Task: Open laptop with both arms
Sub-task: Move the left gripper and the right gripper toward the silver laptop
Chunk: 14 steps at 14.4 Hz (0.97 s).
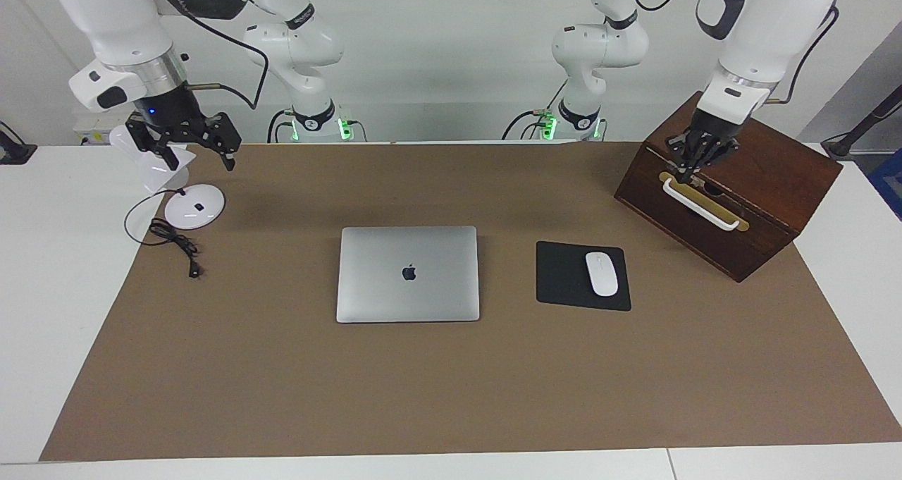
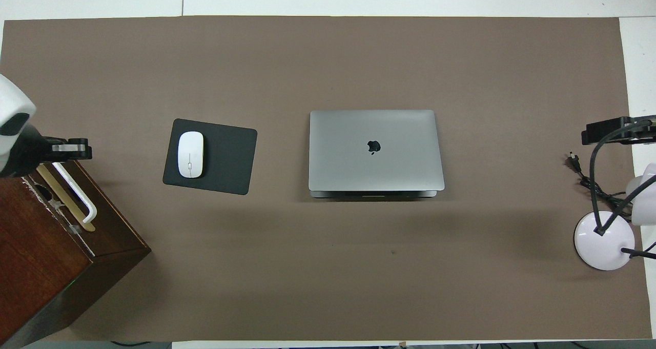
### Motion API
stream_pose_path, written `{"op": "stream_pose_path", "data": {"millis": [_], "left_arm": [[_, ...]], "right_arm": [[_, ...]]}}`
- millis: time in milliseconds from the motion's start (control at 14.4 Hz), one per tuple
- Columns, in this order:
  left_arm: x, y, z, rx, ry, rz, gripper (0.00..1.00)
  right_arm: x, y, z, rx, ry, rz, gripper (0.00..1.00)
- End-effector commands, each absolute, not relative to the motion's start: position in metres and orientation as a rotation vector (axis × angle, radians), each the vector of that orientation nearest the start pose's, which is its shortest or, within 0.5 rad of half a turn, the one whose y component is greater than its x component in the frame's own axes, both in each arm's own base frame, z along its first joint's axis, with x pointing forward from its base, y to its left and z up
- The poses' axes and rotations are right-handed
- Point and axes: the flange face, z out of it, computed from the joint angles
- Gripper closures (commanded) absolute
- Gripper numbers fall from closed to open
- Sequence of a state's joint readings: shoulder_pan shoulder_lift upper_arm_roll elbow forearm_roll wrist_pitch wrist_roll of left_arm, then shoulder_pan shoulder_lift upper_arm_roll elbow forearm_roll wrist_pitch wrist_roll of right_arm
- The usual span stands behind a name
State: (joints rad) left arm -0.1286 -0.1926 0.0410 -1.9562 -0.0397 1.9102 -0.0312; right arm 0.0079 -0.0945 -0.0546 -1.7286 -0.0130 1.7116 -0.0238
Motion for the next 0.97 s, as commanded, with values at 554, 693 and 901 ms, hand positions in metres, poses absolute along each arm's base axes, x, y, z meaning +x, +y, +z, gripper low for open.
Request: {"op": "stream_pose_path", "data": {"millis": [554, 693, 901], "left_arm": [[0.403, -0.125, 0.473, -3.178, 0.389, -0.700, 1.00], [0.390, -0.142, 0.459, -3.181, 0.440, -0.740, 1.00], [0.375, -0.167, 0.450, -3.191, 0.494, -0.792, 1.00]], "right_arm": [[0.520, 0.019, 0.571, -2.788, 0.340, -0.519, 0.00], [0.509, 0.035, 0.549, -2.694, 0.430, -0.580, 0.00], [0.486, 0.081, 0.518, -2.557, 0.520, -0.672, 0.00]]}}
